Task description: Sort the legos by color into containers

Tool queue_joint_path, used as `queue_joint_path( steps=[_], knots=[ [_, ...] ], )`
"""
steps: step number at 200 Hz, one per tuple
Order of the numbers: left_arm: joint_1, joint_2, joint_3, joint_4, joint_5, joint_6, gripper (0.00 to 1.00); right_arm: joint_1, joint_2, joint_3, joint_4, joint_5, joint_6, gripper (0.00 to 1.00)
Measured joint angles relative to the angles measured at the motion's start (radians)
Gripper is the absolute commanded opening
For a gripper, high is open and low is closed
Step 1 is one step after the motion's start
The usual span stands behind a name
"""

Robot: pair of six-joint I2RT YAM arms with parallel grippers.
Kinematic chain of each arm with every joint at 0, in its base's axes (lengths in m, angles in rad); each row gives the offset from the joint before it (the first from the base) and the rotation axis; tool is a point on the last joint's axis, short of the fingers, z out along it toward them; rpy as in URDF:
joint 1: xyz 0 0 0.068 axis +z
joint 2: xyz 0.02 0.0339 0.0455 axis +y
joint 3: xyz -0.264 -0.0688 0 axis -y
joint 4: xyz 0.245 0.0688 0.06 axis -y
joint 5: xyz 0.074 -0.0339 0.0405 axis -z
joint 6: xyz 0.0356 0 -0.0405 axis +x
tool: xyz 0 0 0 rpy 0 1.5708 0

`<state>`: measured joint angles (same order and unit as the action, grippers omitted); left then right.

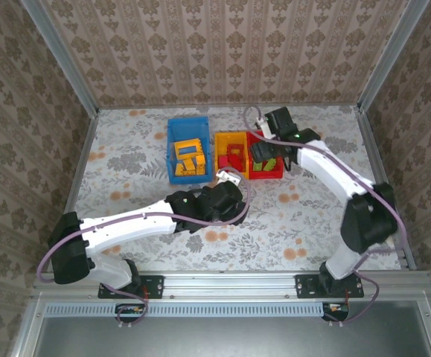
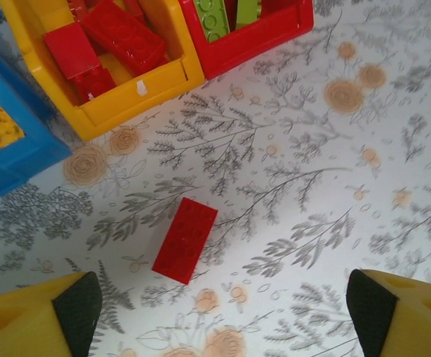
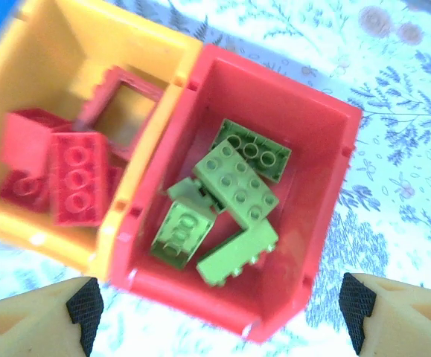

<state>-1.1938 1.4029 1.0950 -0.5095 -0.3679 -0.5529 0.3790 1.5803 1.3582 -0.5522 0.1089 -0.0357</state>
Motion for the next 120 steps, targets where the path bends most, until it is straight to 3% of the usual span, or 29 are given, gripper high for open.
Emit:
queue_joint_path(
  steps=[28, 61, 120],
  knots=[
    [0.069, 0.068, 0.018, -0.049, 0.042, 0.070, 0.93, 0.012, -0.312, -0.206, 0.053, -0.084, 0.150, 0.86],
    [0.127, 0.202, 0.061, -0.109, 0.098, 0.177, 0.88, 0.017, -0.620, -0.469, 0.097, -0.203, 0.383, 0.79],
    [0.138, 0.406, 0.147, -0.160, 0.171, 0.302, 0.80, 0.025, -0.944, -0.750, 0.090, -0.356, 0.722, 0.75]
  ],
)
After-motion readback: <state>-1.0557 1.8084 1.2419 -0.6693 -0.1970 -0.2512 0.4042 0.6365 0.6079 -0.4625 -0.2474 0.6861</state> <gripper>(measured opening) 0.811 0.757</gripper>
